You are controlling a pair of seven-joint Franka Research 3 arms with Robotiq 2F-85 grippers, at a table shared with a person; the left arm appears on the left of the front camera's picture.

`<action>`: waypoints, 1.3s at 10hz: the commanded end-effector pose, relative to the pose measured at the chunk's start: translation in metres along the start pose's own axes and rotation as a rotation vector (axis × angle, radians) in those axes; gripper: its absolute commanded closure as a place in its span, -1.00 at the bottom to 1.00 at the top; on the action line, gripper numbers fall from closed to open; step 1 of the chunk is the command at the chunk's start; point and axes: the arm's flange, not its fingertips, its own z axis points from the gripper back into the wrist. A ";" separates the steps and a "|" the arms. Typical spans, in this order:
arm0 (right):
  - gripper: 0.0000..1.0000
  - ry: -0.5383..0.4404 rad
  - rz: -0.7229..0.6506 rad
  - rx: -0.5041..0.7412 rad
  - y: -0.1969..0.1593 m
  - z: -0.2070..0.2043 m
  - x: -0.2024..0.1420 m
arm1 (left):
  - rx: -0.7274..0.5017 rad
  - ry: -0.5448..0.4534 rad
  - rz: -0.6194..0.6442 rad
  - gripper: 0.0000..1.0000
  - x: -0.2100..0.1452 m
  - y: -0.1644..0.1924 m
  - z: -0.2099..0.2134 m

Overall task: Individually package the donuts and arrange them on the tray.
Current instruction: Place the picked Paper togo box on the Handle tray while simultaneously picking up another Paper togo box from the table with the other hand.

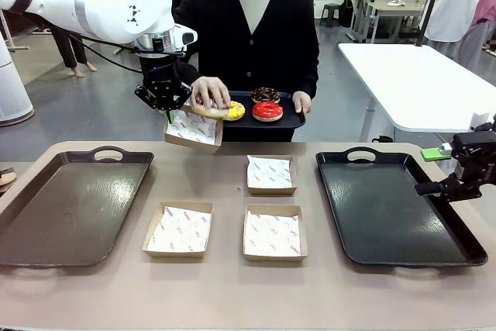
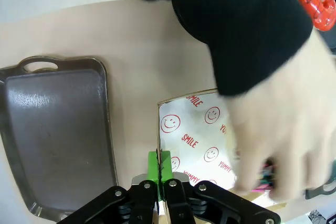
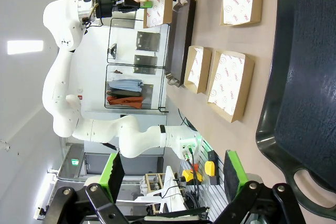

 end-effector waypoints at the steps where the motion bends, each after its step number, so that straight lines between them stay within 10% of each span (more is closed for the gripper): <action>1: -1.00 -0.007 0.001 0.007 0.001 -0.001 0.000 | -0.002 -0.010 -0.009 1.00 0.001 0.003 0.003; 13: -1.00 -0.007 0.001 0.007 0.001 -0.001 0.000 | -0.002 -0.010 -0.009 1.00 0.001 0.003 0.003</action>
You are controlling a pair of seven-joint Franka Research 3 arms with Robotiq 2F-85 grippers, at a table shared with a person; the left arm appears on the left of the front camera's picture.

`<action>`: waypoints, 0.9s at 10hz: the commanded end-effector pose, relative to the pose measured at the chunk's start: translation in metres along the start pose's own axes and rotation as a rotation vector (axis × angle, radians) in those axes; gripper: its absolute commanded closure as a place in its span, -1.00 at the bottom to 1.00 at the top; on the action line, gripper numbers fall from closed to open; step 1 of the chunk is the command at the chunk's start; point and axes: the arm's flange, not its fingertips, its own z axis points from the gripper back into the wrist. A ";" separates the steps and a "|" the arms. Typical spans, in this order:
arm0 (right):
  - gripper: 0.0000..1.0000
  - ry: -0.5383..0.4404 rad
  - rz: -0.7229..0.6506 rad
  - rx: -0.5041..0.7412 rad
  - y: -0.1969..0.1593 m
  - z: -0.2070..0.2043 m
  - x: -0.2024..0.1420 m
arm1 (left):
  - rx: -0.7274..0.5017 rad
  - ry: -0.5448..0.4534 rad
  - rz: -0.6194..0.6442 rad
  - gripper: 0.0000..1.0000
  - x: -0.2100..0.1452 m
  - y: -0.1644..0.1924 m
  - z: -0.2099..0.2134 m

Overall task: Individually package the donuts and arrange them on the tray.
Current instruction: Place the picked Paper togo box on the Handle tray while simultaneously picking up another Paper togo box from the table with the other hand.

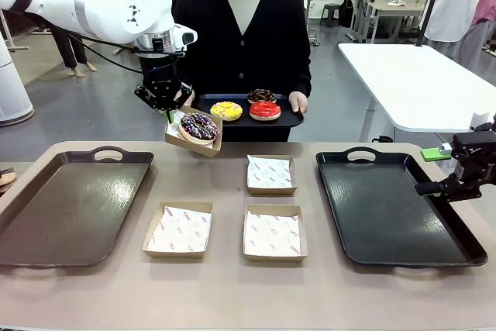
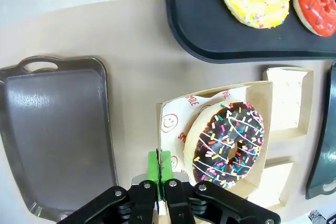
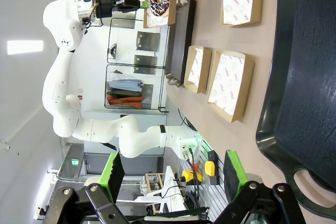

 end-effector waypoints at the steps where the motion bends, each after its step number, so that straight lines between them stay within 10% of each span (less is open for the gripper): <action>1: -1.00 -0.007 0.001 0.007 0.001 -0.001 0.000 | -0.002 -0.010 -0.009 1.00 0.001 0.003 0.003; 9: -1.00 0.077 0.048 -0.116 0.040 -0.025 0.038 | -0.010 0.021 -0.016 0.97 0.001 0.028 0.009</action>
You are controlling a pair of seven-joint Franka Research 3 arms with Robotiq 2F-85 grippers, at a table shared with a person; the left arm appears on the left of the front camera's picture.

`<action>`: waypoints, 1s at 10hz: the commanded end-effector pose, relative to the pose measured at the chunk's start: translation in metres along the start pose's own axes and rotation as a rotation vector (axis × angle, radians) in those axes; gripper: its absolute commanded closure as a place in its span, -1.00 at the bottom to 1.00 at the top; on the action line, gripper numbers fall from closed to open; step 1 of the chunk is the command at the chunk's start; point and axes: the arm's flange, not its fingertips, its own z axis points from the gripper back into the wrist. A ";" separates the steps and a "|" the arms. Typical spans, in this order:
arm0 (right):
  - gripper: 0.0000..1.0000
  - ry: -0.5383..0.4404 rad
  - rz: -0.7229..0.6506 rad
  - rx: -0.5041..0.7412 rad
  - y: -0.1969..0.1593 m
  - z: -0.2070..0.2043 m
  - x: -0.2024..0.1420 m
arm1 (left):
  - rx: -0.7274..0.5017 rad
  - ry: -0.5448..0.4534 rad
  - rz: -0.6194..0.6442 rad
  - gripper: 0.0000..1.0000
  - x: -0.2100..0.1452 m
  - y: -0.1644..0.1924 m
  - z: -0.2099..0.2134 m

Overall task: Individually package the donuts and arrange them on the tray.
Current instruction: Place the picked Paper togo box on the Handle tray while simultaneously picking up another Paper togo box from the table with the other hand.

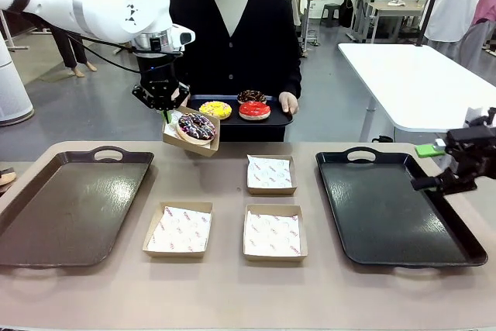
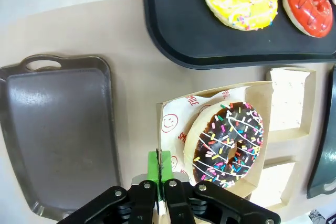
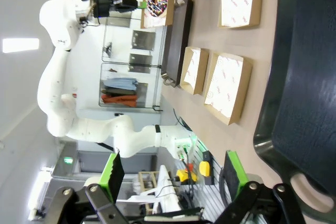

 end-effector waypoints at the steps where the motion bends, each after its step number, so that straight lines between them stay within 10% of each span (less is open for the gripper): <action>1: -1.00 0.047 -0.001 -0.133 0.046 -0.027 0.047 | -0.033 0.018 -0.037 0.97 -0.009 0.040 0.016; 5: -1.00 0.132 -0.051 -0.457 0.121 -0.087 0.147 | -0.142 0.037 -0.084 0.97 -0.034 0.134 0.017; 10: -1.00 0.253 -0.135 -0.873 0.107 -0.227 0.193 | -0.106 0.036 -0.087 0.97 -0.039 0.205 -0.016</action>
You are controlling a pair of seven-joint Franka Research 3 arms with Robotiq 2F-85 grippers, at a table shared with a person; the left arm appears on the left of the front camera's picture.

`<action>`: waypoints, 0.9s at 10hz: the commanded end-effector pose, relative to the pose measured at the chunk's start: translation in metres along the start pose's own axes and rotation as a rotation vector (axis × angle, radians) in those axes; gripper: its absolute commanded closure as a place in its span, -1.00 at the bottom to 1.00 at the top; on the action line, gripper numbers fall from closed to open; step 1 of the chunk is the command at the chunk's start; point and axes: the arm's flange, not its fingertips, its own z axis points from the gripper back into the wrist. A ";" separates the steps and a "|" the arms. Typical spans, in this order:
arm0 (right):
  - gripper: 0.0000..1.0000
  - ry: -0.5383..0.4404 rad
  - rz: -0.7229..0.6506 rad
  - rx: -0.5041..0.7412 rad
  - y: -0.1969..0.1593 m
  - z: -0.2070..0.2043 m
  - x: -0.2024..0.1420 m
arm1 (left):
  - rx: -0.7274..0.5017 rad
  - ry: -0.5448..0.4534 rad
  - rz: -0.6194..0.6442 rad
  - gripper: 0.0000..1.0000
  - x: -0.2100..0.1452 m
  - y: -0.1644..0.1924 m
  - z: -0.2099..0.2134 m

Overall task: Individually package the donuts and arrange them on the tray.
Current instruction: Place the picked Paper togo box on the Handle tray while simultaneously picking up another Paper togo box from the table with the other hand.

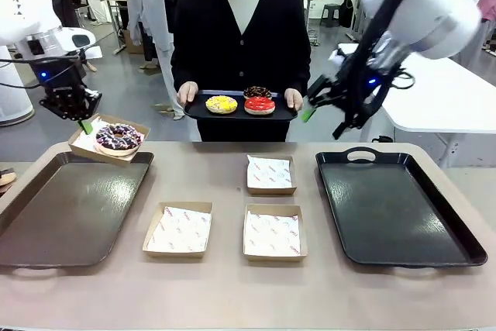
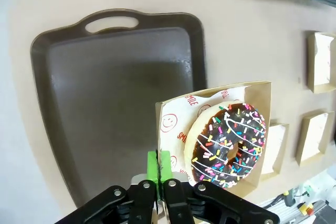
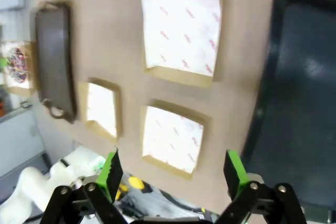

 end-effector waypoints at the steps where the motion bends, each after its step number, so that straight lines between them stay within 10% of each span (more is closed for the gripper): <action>1: -1.00 0.046 -0.030 -0.145 0.028 -0.026 0.022 | 0.009 -0.025 -0.019 0.97 -0.010 0.016 -0.010; 9: -1.00 0.044 -0.014 -0.168 0.034 -0.051 0.018 | 0.004 0.005 -0.008 0.97 -0.007 0.022 -0.023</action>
